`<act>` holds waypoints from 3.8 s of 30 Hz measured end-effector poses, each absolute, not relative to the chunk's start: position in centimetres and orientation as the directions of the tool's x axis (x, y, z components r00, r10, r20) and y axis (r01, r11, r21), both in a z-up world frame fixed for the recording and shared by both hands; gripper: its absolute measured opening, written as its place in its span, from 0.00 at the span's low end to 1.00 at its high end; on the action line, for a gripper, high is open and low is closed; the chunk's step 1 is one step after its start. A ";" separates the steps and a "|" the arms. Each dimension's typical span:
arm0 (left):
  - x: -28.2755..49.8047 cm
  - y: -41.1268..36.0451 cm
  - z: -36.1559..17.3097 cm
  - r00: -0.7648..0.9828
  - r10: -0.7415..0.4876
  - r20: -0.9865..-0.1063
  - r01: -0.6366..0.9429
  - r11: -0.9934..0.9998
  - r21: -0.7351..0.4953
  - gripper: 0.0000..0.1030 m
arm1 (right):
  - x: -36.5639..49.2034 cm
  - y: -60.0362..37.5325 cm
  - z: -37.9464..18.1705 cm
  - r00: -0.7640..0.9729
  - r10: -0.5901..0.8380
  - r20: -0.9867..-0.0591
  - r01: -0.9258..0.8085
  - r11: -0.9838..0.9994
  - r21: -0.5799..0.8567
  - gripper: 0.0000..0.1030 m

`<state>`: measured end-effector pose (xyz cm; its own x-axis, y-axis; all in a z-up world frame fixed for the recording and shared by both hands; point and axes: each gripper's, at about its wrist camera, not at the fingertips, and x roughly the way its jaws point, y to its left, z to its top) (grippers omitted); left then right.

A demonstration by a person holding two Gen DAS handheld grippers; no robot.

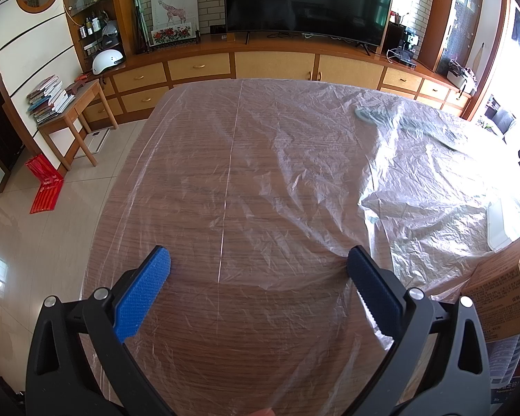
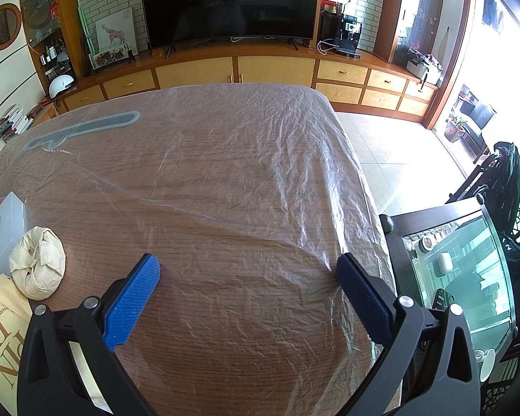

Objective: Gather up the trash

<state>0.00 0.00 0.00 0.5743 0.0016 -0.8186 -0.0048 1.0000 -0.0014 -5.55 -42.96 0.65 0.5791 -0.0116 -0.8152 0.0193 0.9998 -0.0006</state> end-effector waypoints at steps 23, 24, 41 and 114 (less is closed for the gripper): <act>-0.6 0.2 3.4 0.608 -0.008 -0.794 -0.009 1.000 -0.018 0.99 | -6.6 -45.1 4.1 0.595 -0.090 -0.798 0.184 0.983 0.027 0.96; -1.4 -0.3 4.8 0.622 -0.024 -0.783 0.023 1.000 -0.012 0.99 | -7.1 -45.3 4.6 0.612 -0.084 -0.787 0.183 0.982 0.038 0.96; -19.1 -13.2 5.2 0.434 -0.340 -0.834 0.494 0.864 -0.095 0.99 | -21.5 -28.3 9.3 0.580 0.240 -0.779 -0.264 0.959 0.099 0.96; -20.1 -15.6 1.7 0.300 -0.377 -0.876 0.428 0.874 -0.230 0.36 | -23.4 -25.7 4.0 0.391 0.561 -0.729 -0.141 0.820 0.555 0.87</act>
